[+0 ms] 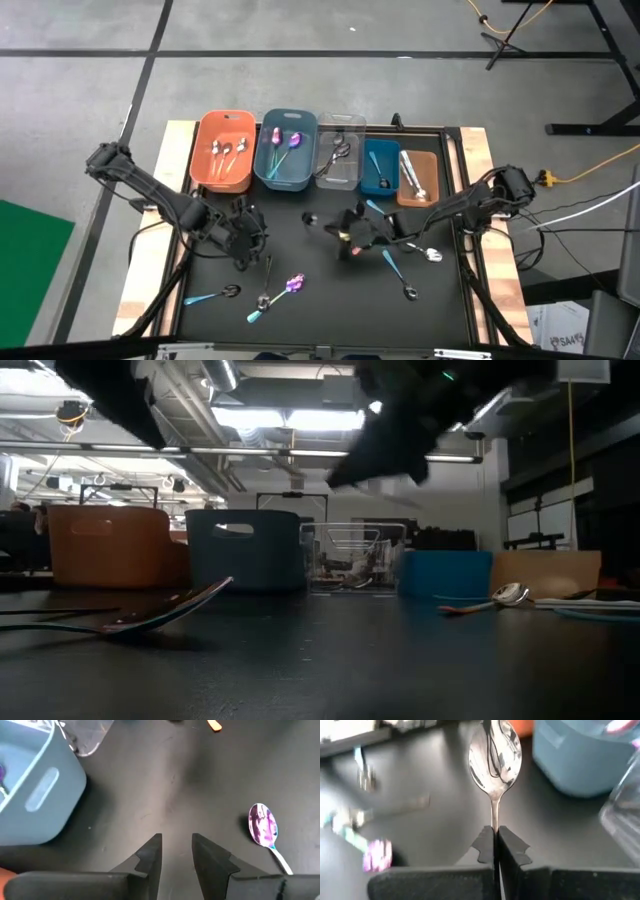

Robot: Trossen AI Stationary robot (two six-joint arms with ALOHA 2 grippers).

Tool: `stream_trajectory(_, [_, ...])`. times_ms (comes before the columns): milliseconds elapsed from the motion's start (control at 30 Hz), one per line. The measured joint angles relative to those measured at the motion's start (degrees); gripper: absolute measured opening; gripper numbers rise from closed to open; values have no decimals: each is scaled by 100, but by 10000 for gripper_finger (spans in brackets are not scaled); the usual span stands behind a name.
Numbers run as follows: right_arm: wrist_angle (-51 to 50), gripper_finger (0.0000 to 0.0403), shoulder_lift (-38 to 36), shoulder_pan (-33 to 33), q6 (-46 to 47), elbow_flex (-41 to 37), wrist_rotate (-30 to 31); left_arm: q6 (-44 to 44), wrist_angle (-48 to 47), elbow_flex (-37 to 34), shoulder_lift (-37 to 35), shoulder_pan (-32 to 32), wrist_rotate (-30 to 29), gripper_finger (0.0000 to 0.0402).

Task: Sort silverware by color (type)
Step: Put the black spoon into the transparent bin

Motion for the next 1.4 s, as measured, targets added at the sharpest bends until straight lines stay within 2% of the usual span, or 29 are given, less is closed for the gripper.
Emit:
stream_trajectory(233, [-89, 1, -4, -699, -17, 806, 87, -90, 387, -486, -4, 2, 0, 101])
stream_trajectory(433, [45, 1, -9, -1537, -228, 1048, 20, -220, 519, -651, 0, 4, 4, 101])
stream_trajectory(967, [-926, 1, -11, -3295, 69, 1052, -131, -221, 730, -667, 0, 4, -107, 101])
stream_trajectory(1133, [-836, 1, -20, -3580, 333, 854, -334, -221, 732, -669, 0, 4, -151, 101])
stream_trajectory(1400, [-481, 1, -20, -3782, 851, 258, -325, -221, 735, -669, 0, 4, -151, 101])
